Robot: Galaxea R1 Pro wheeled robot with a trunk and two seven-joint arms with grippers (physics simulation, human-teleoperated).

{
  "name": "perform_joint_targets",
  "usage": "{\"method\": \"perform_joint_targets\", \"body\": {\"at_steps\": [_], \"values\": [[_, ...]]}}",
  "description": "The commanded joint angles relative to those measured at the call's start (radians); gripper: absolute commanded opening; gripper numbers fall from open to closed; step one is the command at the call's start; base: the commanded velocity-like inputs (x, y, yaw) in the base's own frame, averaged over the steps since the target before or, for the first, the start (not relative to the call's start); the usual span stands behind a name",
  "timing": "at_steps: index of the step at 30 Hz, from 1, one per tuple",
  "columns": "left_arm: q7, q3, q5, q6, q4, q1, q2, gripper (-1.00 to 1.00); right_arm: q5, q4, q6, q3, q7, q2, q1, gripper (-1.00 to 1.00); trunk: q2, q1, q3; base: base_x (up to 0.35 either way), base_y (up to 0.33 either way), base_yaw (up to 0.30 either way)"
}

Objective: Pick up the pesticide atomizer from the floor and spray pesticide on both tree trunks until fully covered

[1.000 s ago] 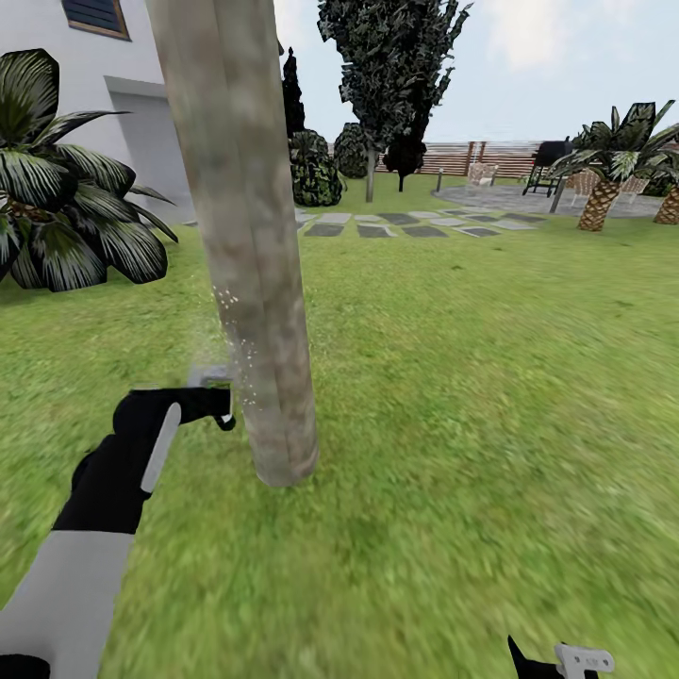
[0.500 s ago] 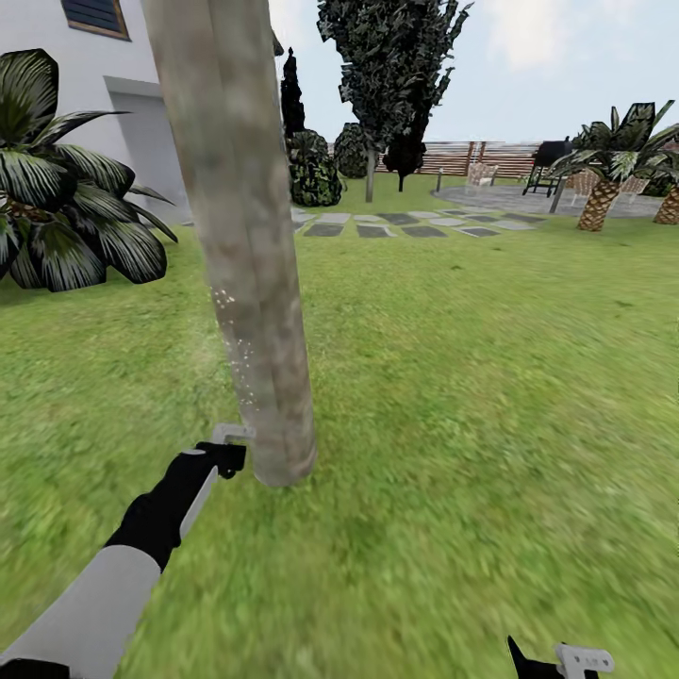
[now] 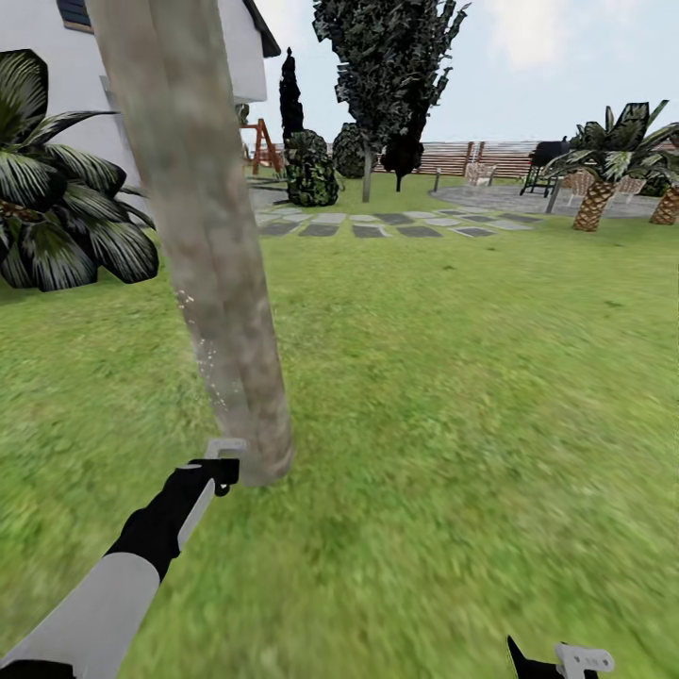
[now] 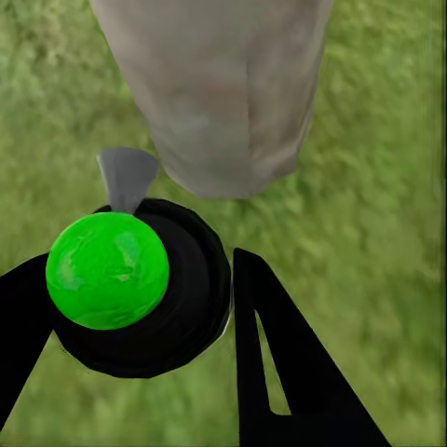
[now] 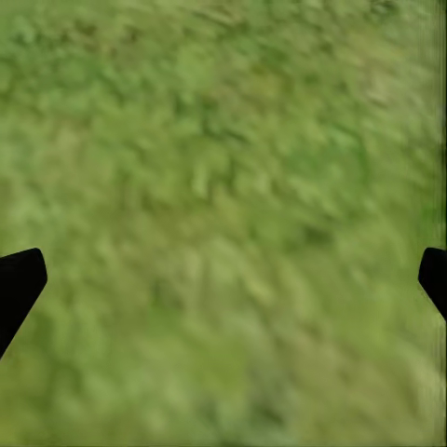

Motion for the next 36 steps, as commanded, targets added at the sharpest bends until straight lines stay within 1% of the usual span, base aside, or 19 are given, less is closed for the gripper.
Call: {"method": "perform_joint_targets", "body": {"at_steps": [1, 10, 13, 15, 17, 24, 29, 32, 36], "values": [[0.0, 0.0, 0.0, 0.0, 0.0, 0.0, 0.0, -1.0, 0.0, 0.0, 0.0, 0.0, 0.0, 0.0, 0.0, 1.0, 0.0, 0.0, 0.0, 0.0, -0.274, 0.026], [0.005, 0.002, -0.004, -0.009, 0.001, 0.0, 0.004, -1.0, 0.0, 0.0, 0.0, 0.0, 0.0, 0.002, 0.0, 1.0, 0.0, 0.0, 0.0, 0.0, -0.274, 0.242], [0.083, 0.014, 0.0, -0.01, 0.001, 0.0, 0.002, -1.0, 0.0, 0.0, 0.0, 0.0, 0.0, 0.002, 0.001, 1.0, 0.0, 0.0, 0.0, 0.0, -0.274, 0.278], [0.092, 0.015, 0.002, -0.011, 0.002, 0.0, 0.0, -1.0, 0.0, 0.0, 0.0, 0.0, 0.0, 0.002, 0.0, 1.0, 0.0, 0.0, 0.0, 0.0, -0.274, 0.277], [0.095, 0.014, 0.003, -0.011, 0.014, 0.0, -0.001, -1.0, 0.0, 0.0, 0.0, 0.0, 0.0, 0.002, 0.0, 1.0, 0.0, 0.0, 0.0, 0.015, -0.274, 0.125], [0.098, 0.014, 0.003, -0.012, 0.017, 0.0, -0.003, -1.0, 0.0, 0.0, 0.0, 0.0, 0.0, 0.002, 0.0, 1.0, 0.0, 0.0, 0.0, 0.086, -0.274, 0.037], [0.098, 0.014, 0.003, -0.012, 0.017, 0.0, -0.003, -1.0, 0.0, 0.0, 0.0, 0.001, 0.0, 0.002, 0.0, 1.0, 0.0, 0.0, 0.0, 0.095, -0.274, 0.257], [0.1, 0.014, 0.002, -0.014, 0.017, 0.0, -0.015, -1.0, 0.0, 0.0, 0.0, 0.0, 0.0, 0.002, 0.0, 1.0, 0.0, 0.0, 0.0, 0.095, -0.274, 0.278], [0.1, 0.014, 0.002, -0.014, 0.017, 0.0, -0.016, -1.0, 0.0, 0.0, 0.0, 0.0, 0.0, 0.002, 0.0, 1.0, 0.0, 0.0, 0.0, 0.095, -0.274, 0.225]]}}
